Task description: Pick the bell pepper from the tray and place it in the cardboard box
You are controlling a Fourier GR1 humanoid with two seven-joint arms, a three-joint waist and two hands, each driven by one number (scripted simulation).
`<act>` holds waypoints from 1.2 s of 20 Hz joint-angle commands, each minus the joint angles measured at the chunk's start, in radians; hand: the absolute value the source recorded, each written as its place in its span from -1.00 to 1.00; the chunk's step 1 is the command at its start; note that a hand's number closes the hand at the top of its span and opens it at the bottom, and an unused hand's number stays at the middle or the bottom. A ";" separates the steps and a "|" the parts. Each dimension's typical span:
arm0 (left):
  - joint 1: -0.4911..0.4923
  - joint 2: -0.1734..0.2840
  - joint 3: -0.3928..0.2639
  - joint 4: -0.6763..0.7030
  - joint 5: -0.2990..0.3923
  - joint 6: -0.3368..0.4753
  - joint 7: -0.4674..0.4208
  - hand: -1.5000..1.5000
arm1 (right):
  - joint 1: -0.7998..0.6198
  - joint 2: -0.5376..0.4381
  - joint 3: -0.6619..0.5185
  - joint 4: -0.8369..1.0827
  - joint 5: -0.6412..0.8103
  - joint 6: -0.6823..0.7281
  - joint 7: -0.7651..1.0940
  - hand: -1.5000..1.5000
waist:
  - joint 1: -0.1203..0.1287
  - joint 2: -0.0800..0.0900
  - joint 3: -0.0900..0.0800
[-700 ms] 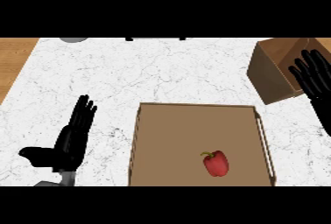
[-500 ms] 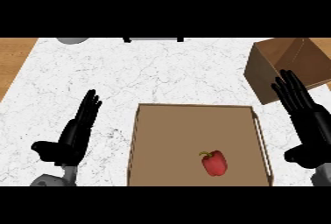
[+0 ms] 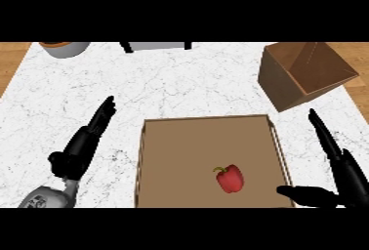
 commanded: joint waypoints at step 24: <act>-0.119 -0.076 -0.001 0.005 -0.078 -0.089 0.121 0.00 | 0.426 0.209 0.567 -0.556 1.069 0.235 0.649 -1.00 | 0.080 0.015 0.001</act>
